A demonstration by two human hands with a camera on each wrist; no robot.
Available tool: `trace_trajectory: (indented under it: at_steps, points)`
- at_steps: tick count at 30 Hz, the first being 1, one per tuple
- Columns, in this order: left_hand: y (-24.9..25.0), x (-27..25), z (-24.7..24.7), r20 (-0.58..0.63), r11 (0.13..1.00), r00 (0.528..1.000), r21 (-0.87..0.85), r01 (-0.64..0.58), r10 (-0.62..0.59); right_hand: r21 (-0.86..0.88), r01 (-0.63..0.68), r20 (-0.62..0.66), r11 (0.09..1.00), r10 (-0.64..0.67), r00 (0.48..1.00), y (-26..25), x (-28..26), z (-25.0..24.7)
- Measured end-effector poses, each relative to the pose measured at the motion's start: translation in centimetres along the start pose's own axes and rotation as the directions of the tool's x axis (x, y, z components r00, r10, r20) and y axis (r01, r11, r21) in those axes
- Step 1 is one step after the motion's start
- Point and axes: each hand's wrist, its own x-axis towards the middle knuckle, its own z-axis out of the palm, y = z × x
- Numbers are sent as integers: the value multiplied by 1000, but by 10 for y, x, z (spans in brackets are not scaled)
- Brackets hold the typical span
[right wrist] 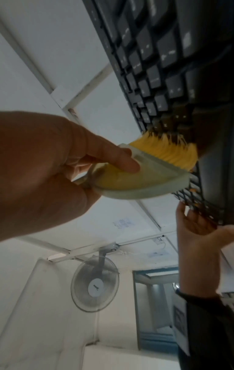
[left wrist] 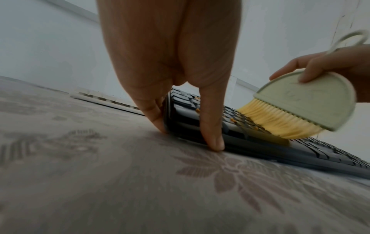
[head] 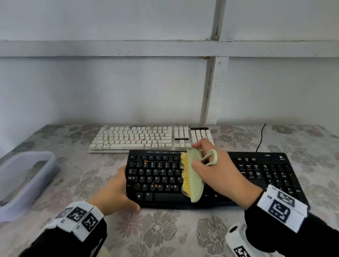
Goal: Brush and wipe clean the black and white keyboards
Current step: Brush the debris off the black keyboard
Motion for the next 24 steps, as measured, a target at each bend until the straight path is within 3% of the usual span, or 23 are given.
trace_trajectory:
  at_steps: [6, 12, 20, 24]
  points:
    - [0, 0, 0, 1, 1000, 1000, -8, 22, -22, -73, -54, 120, 996, 62, 991, -1, -12, -4]
    - [1, 0, 0, 14, 1000, 1000, -4, 25, -25, 52, -24, -84, 998, 28, 996, -10, 7, -12]
    - [-1, 0, 0, 1, 999, 1000, 27, 29, -29, -51, -90, 135, 995, 96, 986, -5, -15, -3]
    - [-1, 1, 0, -4, 999, 1000, 44, 22, -22, 62, -69, -15, 996, 70, 997, -14, -1, -15]
